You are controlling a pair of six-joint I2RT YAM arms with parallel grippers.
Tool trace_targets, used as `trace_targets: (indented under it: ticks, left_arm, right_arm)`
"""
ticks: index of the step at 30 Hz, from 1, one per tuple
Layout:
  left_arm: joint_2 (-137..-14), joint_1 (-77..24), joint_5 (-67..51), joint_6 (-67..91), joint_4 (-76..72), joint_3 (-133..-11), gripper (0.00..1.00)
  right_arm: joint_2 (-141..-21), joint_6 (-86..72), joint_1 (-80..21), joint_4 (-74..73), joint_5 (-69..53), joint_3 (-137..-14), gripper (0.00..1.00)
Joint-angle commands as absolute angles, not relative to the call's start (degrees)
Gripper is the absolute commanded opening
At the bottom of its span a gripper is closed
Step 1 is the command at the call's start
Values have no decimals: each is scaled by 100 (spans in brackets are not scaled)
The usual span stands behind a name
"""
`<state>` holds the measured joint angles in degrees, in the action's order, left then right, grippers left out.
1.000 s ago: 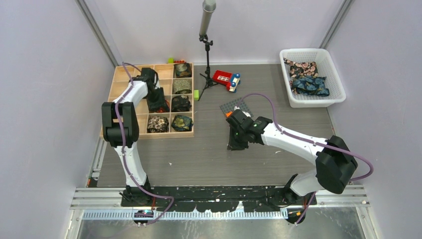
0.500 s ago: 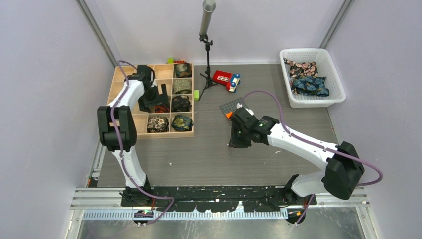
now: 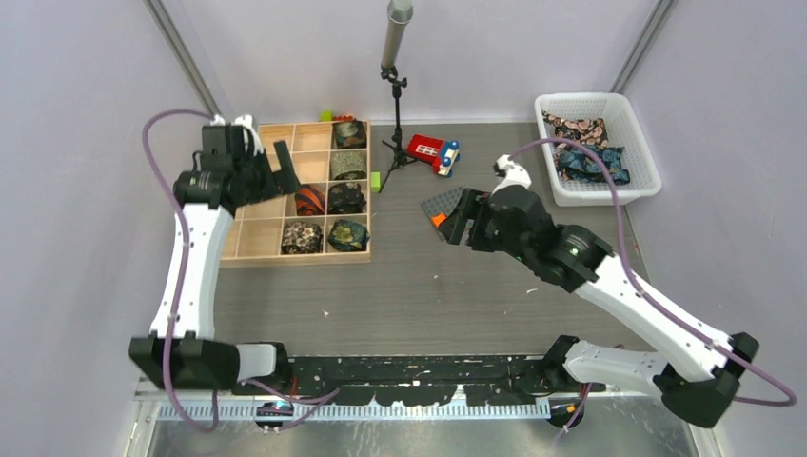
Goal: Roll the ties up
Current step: Reset both arms
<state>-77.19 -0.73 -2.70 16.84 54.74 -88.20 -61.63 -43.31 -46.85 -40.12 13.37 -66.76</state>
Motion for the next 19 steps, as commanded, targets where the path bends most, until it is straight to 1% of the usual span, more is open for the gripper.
trace_targets:
  ticks: [1, 4, 6, 8, 12, 15, 19]
  left_arm:
    - [-6687, -62, -842, 2032, 5622, -7409, 100]
    - [-5769, -70, -1576, 2425, 5161, -6230, 100]
    - [-5181, -79, -1628, 2604, 5046, -5602, 100]
    - [-4770, -79, -1415, 2606, 5039, -5248, 100]
    - [-4265, -79, -1331, 2559, 5074, -4991, 100]
    - [-4193, -92, -1278, 2515, 5185, -5030, 100]
    - [-4229, -97, -1121, 2507, 5051, -4881, 100]
  right_arm:
    - [-5451, -4143, -4661, -3385, 2063, -6451, 75]
    - [-4955, -4155, -4665, -3220, 2356, -6138, 75]
    - [-4655, -4132, -4666, -3062, 2458, -5896, 75]
    - [-4424, -4142, -4667, -2960, 2524, -5733, 75]
    - [-4239, -4192, -4667, -2905, 2663, -5640, 77]
    - [-4172, -4092, -4662, -2725, 2622, -5562, 77]
    - [-4221, -4107, -4667, -2831, 2810, -5682, 79]
